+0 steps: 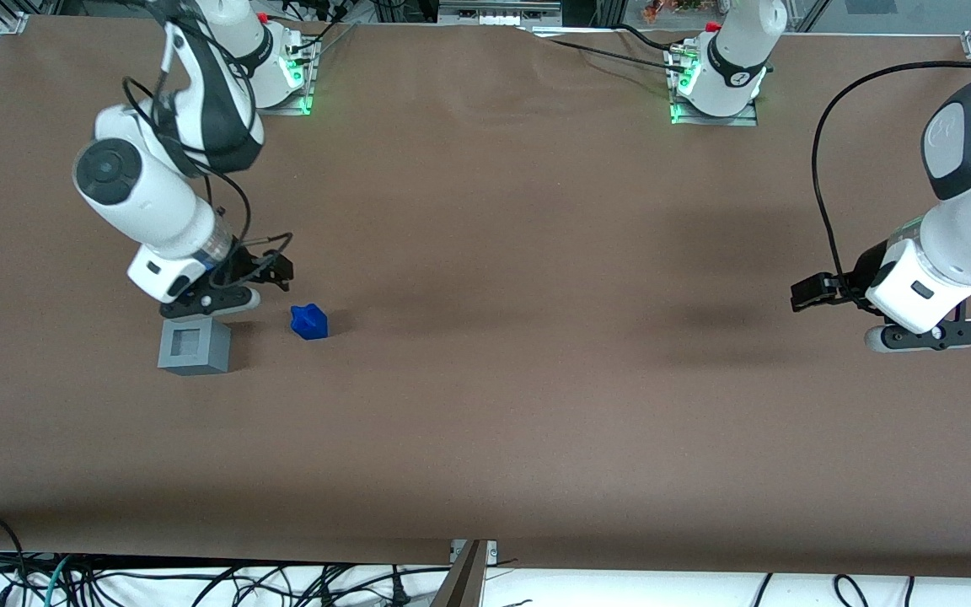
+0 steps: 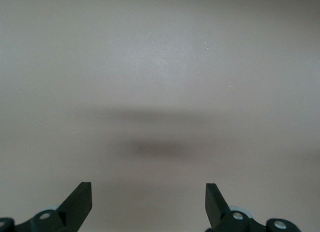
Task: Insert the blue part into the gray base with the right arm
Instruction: 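Reach the right gripper down to the blue part and close on it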
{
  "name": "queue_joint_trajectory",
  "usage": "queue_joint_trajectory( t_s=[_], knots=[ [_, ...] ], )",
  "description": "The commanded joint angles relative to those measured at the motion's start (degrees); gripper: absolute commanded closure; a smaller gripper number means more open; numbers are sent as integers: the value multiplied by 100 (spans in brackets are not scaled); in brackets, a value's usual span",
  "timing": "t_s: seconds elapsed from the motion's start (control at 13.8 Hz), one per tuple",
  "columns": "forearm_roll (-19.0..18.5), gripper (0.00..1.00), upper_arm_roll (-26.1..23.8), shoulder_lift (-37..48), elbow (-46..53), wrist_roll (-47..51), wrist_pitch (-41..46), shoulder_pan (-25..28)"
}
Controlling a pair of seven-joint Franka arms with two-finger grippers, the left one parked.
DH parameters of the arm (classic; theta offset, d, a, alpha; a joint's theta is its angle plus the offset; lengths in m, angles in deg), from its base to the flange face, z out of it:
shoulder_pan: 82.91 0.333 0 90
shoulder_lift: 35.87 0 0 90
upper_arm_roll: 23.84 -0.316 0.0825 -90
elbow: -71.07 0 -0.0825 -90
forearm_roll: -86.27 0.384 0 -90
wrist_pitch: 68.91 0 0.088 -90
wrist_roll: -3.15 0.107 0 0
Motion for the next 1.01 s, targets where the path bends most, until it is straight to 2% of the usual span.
queue_joint_trajectory(
  t_s=[0.0,0.58,0.65,0.8,0.94],
  knots=[
    [82,1,-1,-574,16,289,-750,151],
    [82,2,-1,-1315,-212,282,-1868,248],
    [82,8,7,-1315,-273,255,-1895,256],
    [82,25,8,-1289,-326,229,-1869,248],
    [82,48,16,-1219,-405,203,-1843,248]
  ],
)
